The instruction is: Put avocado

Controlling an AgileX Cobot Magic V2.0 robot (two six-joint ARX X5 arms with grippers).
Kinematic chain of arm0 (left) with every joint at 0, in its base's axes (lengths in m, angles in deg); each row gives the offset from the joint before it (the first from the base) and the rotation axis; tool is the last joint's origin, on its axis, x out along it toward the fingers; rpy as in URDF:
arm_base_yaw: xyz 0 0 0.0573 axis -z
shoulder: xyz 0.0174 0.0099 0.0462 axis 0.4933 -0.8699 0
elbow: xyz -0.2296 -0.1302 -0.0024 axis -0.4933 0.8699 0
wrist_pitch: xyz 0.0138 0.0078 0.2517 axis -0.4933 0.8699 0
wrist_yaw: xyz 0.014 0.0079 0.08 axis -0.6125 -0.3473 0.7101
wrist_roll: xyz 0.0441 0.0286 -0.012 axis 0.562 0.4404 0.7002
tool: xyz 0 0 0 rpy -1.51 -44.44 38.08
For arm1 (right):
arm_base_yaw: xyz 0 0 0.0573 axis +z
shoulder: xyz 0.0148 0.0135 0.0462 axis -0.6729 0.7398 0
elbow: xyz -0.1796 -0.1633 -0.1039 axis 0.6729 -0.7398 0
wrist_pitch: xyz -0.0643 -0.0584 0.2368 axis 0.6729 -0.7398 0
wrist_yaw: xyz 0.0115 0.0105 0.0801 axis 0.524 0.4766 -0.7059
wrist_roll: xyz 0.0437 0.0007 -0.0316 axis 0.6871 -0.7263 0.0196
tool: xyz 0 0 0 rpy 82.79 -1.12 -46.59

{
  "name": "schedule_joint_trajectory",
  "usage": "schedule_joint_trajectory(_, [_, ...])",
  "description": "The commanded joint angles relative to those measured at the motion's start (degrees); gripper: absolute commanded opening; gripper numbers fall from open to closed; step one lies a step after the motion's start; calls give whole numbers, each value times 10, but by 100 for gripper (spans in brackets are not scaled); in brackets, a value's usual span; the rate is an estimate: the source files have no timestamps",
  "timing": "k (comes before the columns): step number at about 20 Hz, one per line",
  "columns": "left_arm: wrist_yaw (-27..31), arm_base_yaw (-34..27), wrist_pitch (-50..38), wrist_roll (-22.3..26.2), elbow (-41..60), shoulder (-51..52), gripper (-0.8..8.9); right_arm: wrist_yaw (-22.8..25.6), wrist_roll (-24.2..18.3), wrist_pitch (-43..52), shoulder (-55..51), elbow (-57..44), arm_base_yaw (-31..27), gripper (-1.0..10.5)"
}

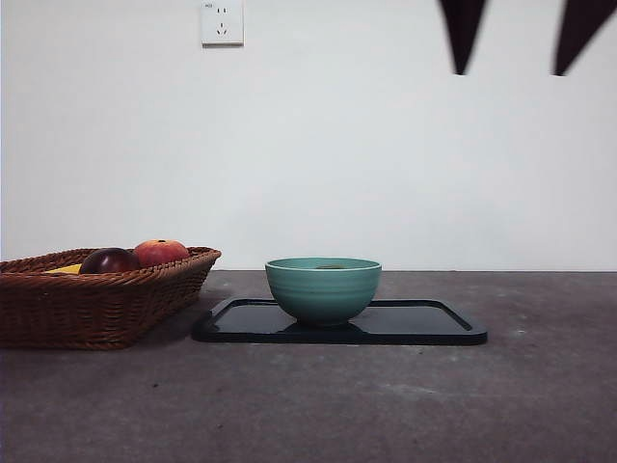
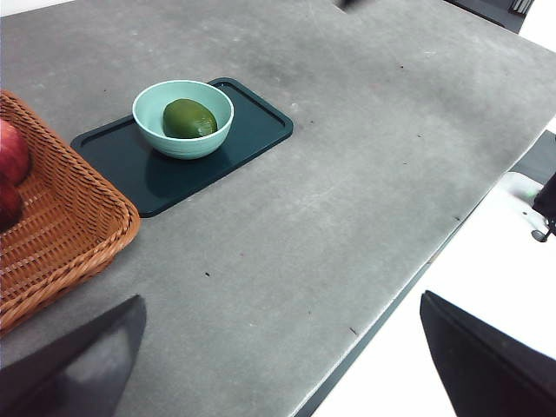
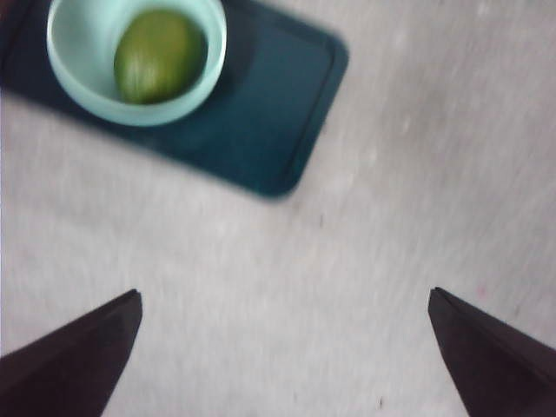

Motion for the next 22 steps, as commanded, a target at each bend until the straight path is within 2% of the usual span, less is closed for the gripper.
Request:
schedule_joint_trajectory(1, [3, 4, -5, 2, -5, 0, 503, -2, -1, 29, -100, -87, 9, 558])
schedule_joint_trajectory(6, [3, 4, -6, 0, -5, 0, 503, -7, 3, 33, -332, -228, 23, 557])
schedule_joint_trajectory(12, [3, 4, -5, -2, -6, 0, 503, -76, 2, 27, -546, -308, 28, 557])
schedule_joint_trajectory(16, [3, 4, -5, -2, -6, 0, 503, -108, 3, 24, -595, -313, 28, 557])
schedule_joint_trajectory(22, [3, 4, -8, -2, -6, 0, 496, -107, 3, 28, -598, -313, 28, 554])
